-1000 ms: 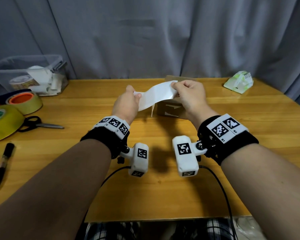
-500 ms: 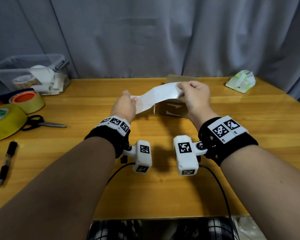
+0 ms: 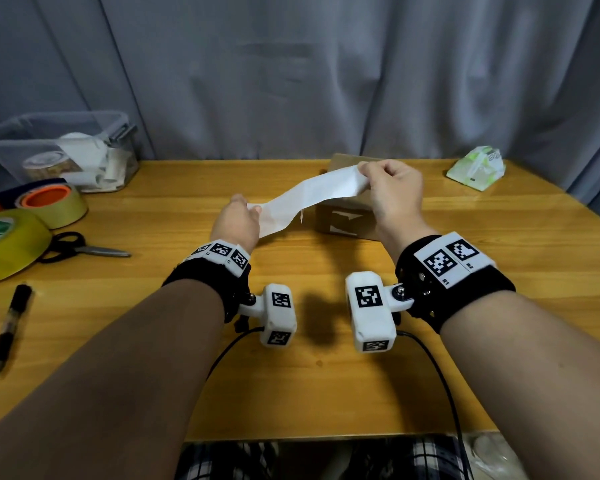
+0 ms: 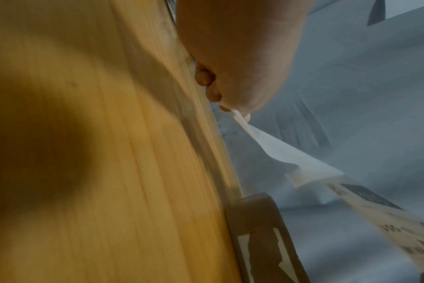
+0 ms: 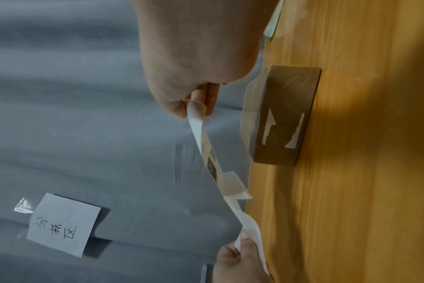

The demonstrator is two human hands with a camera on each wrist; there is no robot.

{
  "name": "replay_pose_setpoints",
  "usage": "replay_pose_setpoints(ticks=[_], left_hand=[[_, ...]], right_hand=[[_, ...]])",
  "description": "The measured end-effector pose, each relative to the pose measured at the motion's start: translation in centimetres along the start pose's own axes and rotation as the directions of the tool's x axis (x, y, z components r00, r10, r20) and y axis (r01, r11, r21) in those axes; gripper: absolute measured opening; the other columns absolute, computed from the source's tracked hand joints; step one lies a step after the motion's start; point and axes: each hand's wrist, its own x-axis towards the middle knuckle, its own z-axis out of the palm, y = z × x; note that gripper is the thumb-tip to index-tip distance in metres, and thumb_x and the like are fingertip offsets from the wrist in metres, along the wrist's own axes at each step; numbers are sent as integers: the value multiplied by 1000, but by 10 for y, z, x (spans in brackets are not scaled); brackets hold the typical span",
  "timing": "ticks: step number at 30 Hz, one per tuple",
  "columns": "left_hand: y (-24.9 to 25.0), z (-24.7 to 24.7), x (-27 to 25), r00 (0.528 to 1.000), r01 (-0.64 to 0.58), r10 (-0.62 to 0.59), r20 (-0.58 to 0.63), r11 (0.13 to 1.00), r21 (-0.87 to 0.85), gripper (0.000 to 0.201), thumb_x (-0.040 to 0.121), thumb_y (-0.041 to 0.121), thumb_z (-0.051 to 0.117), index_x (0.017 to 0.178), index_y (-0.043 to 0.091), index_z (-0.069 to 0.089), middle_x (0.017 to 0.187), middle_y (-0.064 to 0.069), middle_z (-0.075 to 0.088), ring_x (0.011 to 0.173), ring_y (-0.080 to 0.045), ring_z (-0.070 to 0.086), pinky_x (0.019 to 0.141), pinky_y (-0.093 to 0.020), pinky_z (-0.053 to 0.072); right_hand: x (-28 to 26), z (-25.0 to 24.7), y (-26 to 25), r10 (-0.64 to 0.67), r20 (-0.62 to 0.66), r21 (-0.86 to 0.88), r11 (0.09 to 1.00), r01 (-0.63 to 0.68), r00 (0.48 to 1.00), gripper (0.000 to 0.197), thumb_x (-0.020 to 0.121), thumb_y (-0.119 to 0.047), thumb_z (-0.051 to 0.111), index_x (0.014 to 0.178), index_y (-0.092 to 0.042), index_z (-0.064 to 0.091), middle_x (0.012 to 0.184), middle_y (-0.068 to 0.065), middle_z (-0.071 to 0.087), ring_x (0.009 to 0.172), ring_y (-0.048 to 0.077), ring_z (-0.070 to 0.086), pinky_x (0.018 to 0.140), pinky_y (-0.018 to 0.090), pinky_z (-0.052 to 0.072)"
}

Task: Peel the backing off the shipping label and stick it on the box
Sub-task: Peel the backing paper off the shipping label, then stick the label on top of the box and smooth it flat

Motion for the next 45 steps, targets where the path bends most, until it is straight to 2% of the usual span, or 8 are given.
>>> replay_pose_setpoints(ticks=[4,18,21,25,30,37,42,45], left_hand=[[-3,-2,2,1000,4,-4,1,1000,7,34,97,21,41,123,-1,42,118,-22,60,109,-37,56,84,-37,42],[-9,-12,7,999,28,-27,-37,999,32,34,98,20,40,124,-2,42,121,-21,59,112,-37,55,78,-32,36],[-15,-14,7,997,64,-62,-42,997,40,34,97,17,42,124,-2,43,121,-23,59,114,-38,55,86,-38,42],[-31,-19,3,986,146,-144,-81,989,24,32,97,14,39,123,-4,42,119,-25,59,109,-38,56,75,-35,37],[-13,-17,2,994,28,-39,-100,993,-111,35,98,22,38,120,-5,44,117,-24,60,106,-39,57,75,-35,40],[-2,-18,5,986,-108,115,123,992,-68,42,98,32,34,108,-6,49,111,-28,60,102,-38,57,79,-36,41],[-12,-14,-9,929,-45,47,368,999,-13,50,98,39,33,119,-2,52,121,-21,60,106,-31,56,83,-28,36],[-18,-13,-13,918,-18,-66,390,978,208,55,97,41,35,128,-4,45,131,-22,53,118,-34,51,91,-33,40]], right_hand=[[2,-2,-3,-11,-6,-4,1000,11,1000,20,80,-11,62,60,-11,58,58,-4,50,57,6,46,55,18,39],[7,-3,-1,1,-48,82,997,3,999,32,83,-12,63,53,-14,53,59,-1,50,61,12,48,61,23,41],[9,-6,-2,-10,-94,109,994,20,996,34,83,-8,60,52,-15,48,57,-1,46,57,9,44,55,20,39],[20,-21,-10,-50,-207,124,989,76,977,38,85,-7,54,51,-19,40,53,-6,37,42,-1,33,45,16,30],[20,-14,-9,-106,-94,-10,994,105,990,35,86,-12,56,54,-19,43,56,-3,41,54,7,36,52,21,33],[9,-2,-2,-124,49,-51,991,126,991,35,88,-14,55,56,-18,42,56,-2,39,44,0,33,46,14,30],[3,-1,1,-72,132,-79,993,83,989,33,90,-13,53,58,-18,44,57,-3,43,47,0,42,47,11,36],[-2,-1,4,-44,160,-84,995,58,986,31,89,-15,54,58,-18,46,61,-2,46,64,14,45,61,24,41]])
